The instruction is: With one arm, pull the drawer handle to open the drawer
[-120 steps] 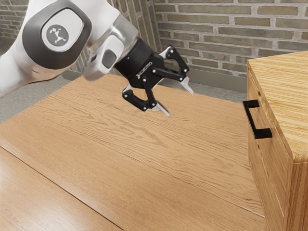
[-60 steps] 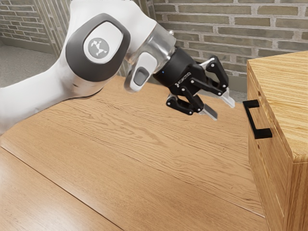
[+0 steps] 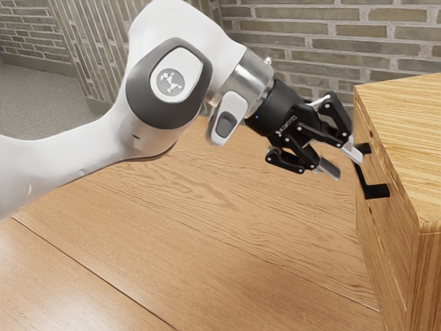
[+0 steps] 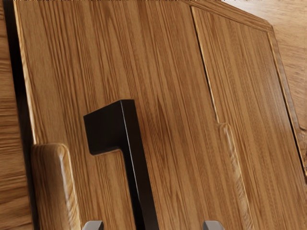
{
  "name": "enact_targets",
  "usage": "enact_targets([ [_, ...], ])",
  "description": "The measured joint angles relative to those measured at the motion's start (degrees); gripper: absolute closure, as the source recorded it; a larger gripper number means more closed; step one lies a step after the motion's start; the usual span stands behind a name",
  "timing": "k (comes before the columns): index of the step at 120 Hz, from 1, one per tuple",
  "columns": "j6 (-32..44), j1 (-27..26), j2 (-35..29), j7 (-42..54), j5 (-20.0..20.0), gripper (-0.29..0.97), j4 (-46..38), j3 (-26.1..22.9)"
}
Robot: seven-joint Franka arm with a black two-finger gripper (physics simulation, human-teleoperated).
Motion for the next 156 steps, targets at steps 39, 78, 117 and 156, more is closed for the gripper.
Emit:
enact_targets([
  [39, 0.36, -2.0, -0.04, 1.65, -0.46, 0.56, -1.06, -0.01],
  [78, 0.62, -1.4, -4.58, 1.91, -0.31, 0.76, -6.62, 0.87],
  [117, 0.83, 2.27, -13.06, 2.65, -0.84, 0.79, -15.89, 2.71],
  [156, 0.57, 2.46, -18.92, 2.73, -0.79, 0.79, -21.91, 2.83],
])
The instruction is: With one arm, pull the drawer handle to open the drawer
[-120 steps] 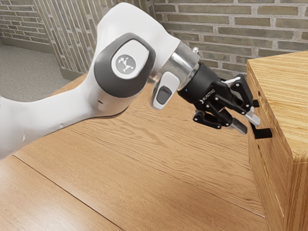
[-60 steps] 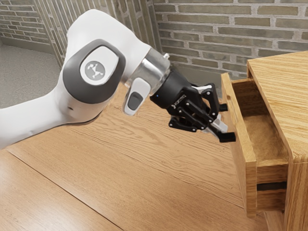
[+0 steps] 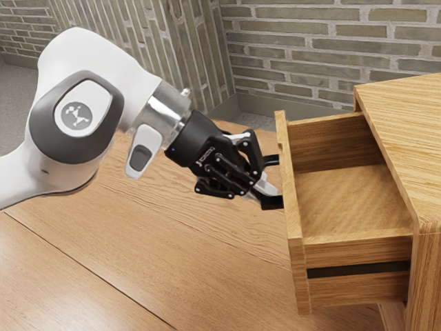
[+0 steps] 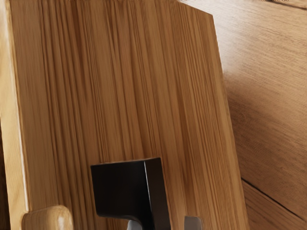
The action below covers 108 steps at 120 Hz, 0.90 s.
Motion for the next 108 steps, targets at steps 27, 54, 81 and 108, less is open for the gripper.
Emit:
enact_targets([
  [27, -0.21, 0.34, -4.01, -0.42, 1.3, 0.78, -3.5, 1.26],
  [54, -0.34, 0.6, -7.5, -2.65, 5.15, 0.8, -6.15, 1.85],
  [81, -0.75, 0.15, -10.73, -4.27, 6.04, 0.79, -9.23, 4.06],
  [108, -1.7, 0.07, -13.77, -6.03, 7.79, 0.78, -10.87, 5.67],
])
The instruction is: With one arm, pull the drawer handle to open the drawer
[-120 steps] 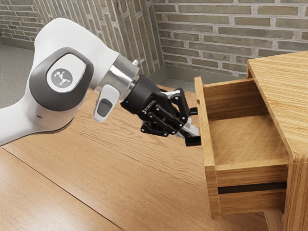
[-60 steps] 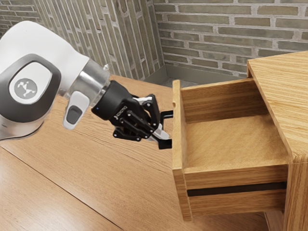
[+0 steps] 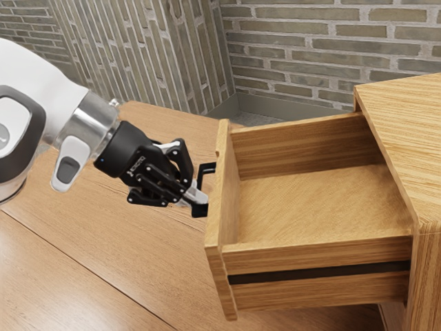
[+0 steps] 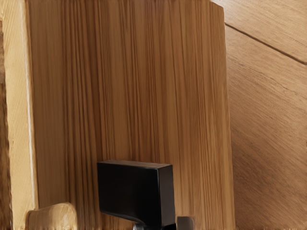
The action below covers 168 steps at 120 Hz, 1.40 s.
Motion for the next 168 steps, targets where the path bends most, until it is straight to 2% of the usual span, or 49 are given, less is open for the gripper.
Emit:
enact_targets([
  [55, -1.51, -0.9, -1.54, -2.84, 2.79, 0.78, -0.81, 2.72],
  [112, -2.8, -0.72, -2.26, -4.85, 4.02, 0.54, 0.13, 3.39],
  [121, -3.85, -0.76, -2.3, -5.45, 5.57, 0.53, 1.94, 3.82],
  [133, -6.64, -0.76, -1.88, -6.52, 7.31, 0.51, 7.51, 3.95],
  [143, -10.41, -0.78, 3.03, -8.81, 11.06, 0.49, 17.5, 3.04],
  [155, -17.32, -0.44, 12.4, -13.23, 18.04, 0.4, 33.48, 2.46],
  [168, -27.86, -0.21, 26.1, -20.8, 25.67, 0.3, 52.95, 2.56],
])
